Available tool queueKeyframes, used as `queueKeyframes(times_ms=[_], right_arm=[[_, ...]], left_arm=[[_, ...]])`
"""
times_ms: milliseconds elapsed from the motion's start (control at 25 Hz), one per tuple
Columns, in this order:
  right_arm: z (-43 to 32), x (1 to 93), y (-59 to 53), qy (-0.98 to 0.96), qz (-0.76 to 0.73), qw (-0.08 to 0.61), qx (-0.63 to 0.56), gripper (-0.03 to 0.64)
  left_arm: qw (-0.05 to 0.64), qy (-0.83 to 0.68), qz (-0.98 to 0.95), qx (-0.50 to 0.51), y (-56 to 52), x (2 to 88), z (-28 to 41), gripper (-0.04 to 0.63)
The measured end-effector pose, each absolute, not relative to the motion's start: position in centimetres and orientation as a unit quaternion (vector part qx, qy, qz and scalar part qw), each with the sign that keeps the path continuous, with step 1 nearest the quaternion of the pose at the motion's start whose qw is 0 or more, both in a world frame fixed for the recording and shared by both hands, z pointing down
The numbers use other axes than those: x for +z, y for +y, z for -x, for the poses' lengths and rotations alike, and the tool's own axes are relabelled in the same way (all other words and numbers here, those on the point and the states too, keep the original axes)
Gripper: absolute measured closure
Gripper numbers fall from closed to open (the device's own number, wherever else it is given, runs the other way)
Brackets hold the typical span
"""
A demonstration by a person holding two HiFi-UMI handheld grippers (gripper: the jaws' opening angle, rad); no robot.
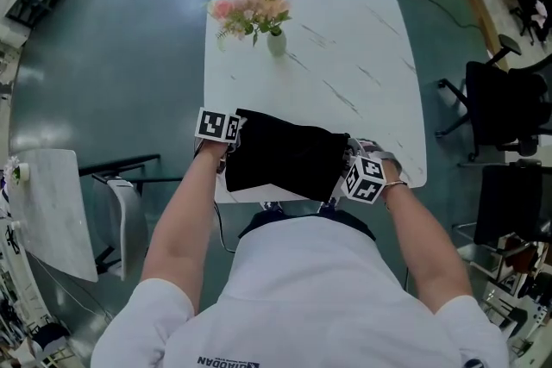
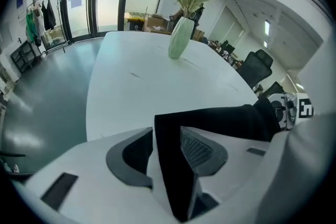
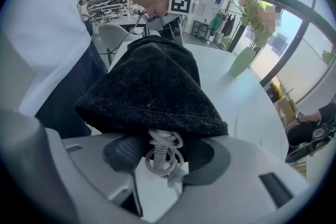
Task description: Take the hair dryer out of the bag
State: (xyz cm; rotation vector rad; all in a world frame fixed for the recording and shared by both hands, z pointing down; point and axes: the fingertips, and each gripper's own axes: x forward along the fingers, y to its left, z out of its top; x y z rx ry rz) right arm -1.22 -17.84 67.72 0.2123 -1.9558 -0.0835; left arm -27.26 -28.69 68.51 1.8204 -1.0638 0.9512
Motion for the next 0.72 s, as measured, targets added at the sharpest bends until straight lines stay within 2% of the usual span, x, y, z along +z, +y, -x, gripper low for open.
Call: queueKeyframes(times_ms=[120,160,200,280,720], right_arm=[[1.2,67.6,-18.1,-0.827,-0.091,0.553,-0.040,0.394],[1.3,67.6,-18.2,-0.827,-0.090,0.553,-0.043,0.394],[1.3,67.6,-18.4,-0.827,-0.089,0.554,-0.045,0.394],[1.6,67.5,-18.8,-0.827,-0.083,0.553,-0.050,0.394],[2.0,66.5,-20.9,-0.837,-0.061,0.541,-0.053,0.396]], left_arm=[[0.382,-0.413,-0.723,0.401,-28.8,68.9,27.2,0.438],[0.372,-0.413,-0.724,0.410,-28.9,69.0,27.4,0.467],[0.364,-0.415,-0.724,0.415,-29.0,69.0,27.6,0.531],[0.363,-0.420,-0.721,0.414,-29.1,68.9,28.1,0.562],[0.400,-0.475,-0.679,0.392,-27.0,68.2,33.5,0.568]])
